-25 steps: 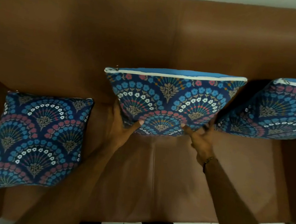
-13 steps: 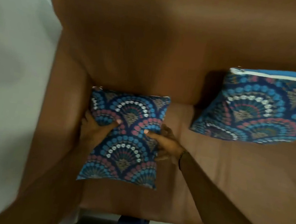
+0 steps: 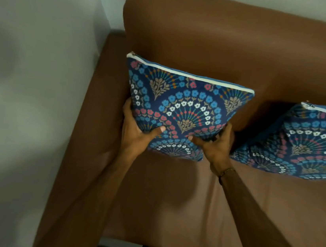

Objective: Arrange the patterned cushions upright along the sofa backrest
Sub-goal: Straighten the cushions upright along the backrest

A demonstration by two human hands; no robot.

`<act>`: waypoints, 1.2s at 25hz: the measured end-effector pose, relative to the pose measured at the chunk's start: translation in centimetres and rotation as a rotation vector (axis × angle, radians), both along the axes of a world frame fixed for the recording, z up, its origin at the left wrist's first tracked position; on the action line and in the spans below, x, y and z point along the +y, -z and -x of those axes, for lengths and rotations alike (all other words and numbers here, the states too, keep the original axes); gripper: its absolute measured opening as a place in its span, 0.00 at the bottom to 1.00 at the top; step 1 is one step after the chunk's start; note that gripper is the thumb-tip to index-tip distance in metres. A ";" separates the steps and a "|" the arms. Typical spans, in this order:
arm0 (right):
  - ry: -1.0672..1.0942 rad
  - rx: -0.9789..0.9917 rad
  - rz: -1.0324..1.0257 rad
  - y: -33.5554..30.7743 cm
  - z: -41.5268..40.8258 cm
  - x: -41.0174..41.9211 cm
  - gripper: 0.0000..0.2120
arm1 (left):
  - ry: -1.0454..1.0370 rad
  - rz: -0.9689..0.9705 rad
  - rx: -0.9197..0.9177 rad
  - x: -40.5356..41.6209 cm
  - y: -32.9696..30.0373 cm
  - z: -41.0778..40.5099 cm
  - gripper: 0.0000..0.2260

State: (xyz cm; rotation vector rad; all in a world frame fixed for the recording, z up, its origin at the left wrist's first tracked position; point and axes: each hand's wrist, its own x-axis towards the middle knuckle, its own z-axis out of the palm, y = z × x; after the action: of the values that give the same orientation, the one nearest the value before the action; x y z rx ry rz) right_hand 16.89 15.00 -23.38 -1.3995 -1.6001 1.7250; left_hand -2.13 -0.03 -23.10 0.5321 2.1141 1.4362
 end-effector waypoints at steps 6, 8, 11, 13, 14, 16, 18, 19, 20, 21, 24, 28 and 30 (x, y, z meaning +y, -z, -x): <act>0.106 0.070 -0.162 0.9 2.3 -2.0 0.37 | -0.011 0.014 0.143 -1.0 0.3 0.9 0.52; 0.066 0.042 -0.182 1.6 2.6 -1.5 0.39 | 0.021 0.087 0.217 -1.2 1.0 0.9 0.55; -0.102 -0.042 -0.132 1.4 1.2 0.1 0.45 | 0.029 0.198 0.204 -1.4 1.8 -0.6 0.59; -0.200 -0.087 -0.115 0.8 -0.5 1.1 0.45 | -0.055 0.244 0.179 -1.7 2.2 -3.3 0.57; -0.217 -0.109 -0.099 0.5 -1.2 1.5 0.43 | -0.104 0.274 0.199 -1.8 2.5 -5.0 0.54; -0.204 -0.180 -0.077 0.9 -3.4 2.3 0.33 | -0.177 0.349 0.243 -1.2 2.7 -9.0 0.47; -0.177 -0.224 -0.057 1.7 -7.3 3.4 0.20 | -0.191 0.375 0.216 0.3 3.3 -13.5 0.41; -0.163 -0.231 -0.039 2.2 -9.9 4.0 0.15 | -0.153 0.393 0.223 1.2 3.7 -15.6 0.39; -0.147 -0.245 -0.017 2.7 -13.0 4.8 0.11 | -0.091 0.419 0.240 2.3 4.2 -17.6 0.38; -0.127 -0.258 0.013 2.9 -16.2 5.5 0.09 | -0.025 0.443 0.239 3.7 4.4 -19.5 0.37; -0.020 -0.391 -0.016 2.8 -28.2 9.2 0.10 | 0.102 0.393 0.132 9.5 4.2 -26.1 0.39; 0.172 -0.571 -0.067 -0.8 -38.2 18.3 0.18 | 0.165 0.246 -0.036 18.2 2.2 -31.5 0.50; 0.192 -0.459 -0.021 -2.1 -39.3 23.1 0.43 | 0.223 0.207 -0.033 21.7 1.3 -31.7 0.55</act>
State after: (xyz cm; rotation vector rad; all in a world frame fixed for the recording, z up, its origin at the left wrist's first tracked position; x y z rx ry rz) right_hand 56.24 38.12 -21.26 -1.9715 -1.6259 1.3367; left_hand 29.55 21.66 -24.37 0.6354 2.0725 1.0824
